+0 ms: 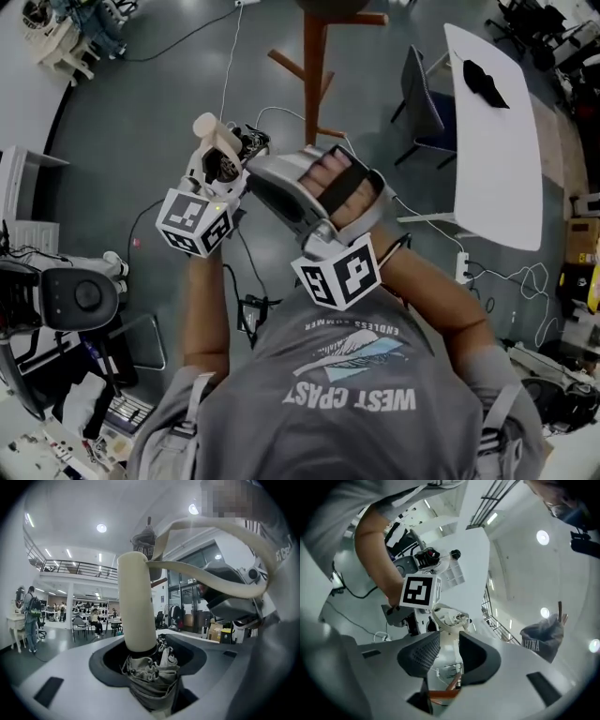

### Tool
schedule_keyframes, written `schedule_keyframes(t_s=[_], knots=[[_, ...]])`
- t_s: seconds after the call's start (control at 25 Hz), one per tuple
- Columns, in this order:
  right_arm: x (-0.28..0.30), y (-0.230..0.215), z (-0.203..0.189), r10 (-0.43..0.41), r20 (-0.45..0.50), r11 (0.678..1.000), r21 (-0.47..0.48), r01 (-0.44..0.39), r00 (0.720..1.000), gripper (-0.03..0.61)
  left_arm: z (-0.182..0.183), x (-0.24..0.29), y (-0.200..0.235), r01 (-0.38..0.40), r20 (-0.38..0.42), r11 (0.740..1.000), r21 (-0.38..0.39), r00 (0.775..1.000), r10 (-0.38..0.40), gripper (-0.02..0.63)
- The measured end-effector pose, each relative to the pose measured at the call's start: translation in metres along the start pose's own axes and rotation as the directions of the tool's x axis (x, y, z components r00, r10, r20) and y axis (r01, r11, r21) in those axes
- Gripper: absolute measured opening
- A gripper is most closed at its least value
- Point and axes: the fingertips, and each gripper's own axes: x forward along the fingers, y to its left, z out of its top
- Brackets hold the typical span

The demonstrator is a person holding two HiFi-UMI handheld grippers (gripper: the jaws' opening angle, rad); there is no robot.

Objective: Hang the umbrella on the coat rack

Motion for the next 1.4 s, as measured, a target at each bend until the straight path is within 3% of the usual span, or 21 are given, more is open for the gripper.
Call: schedule_keyframes(t_s=[0.2,0.32,0.44,0.6,0.68,0.76,0.88,0.92,1.04,1.08,1.2,1.4], knots=[[0.014,0.008,-0.003,0.023,0.048,0.984,-0.176,-0.014,0.999,0.182,-0.008,0.005,0.001,-0.002,-0.037,1.000,0.007,0.999,0.002,0.249],[0.016,0.007,-0.003,0.013,0.079,0.978,-0.207,0.003,0.997,0.160,-0.012,0.010,0.001,0.001,-0.060,1.000,0.020,0.998,0.001,0.249],[0.016,-0.006,-0.004,-0.034,0.117,0.990,-0.131,0.049,0.993,0.049,-0.016,0.015,0.002,0.006,-0.078,0.999,0.035,0.997,-0.003,0.249],[0.015,-0.028,-0.019,-0.090,0.101,0.988,0.137,0.076,0.991,0.032,-0.023,0.021,0.006,0.002,-0.097,0.999,0.050,0.995,0.003,0.247],[0.015,-0.037,-0.037,-0.095,0.079,0.947,0.315,0.065,0.992,0.032,-0.026,0.027,0.008,-0.005,-0.112,0.997,0.074,0.994,0.013,0.247],[0.016,-0.046,-0.057,-0.085,0.073,0.872,0.488,0.039,0.994,0.032,-0.029,0.034,0.007,-0.008,-0.131,0.994,0.113,0.991,0.023,0.247],[0.017,-0.056,-0.080,-0.073,0.085,0.759,0.651,0.000,0.994,0.032,-0.035,0.043,0.006,-0.007,-0.164,0.985,0.170,0.986,0.035,0.247],[0.019,-0.060,-0.084,-0.082,0.101,0.715,0.699,-0.012,0.991,0.032,-0.036,0.046,0.006,-0.007,-0.172,0.983,0.185,0.984,0.039,0.247],[0.018,-0.074,-0.092,-0.128,0.150,0.524,0.850,-0.061,0.980,0.034,-0.035,0.053,0.008,-0.010,-0.180,0.975,0.220,0.982,0.051,0.247],[0.015,-0.077,-0.097,-0.129,0.159,0.480,0.874,-0.079,0.979,0.034,-0.033,0.055,0.008,-0.012,-0.179,0.974,0.228,0.982,0.054,0.247],[-0.003,-0.098,-0.121,-0.169,0.134,0.428,0.902,-0.050,0.976,0.032,-0.025,0.059,0.008,-0.013,-0.164,0.975,0.223,0.985,0.051,0.247],[-0.031,-0.139,-0.150,-0.269,0.041,0.462,0.882,0.092,0.962,0.028,-0.007,0.068,-0.006,0.035,-0.134,0.980,0.198,0.991,-0.008,0.247]])
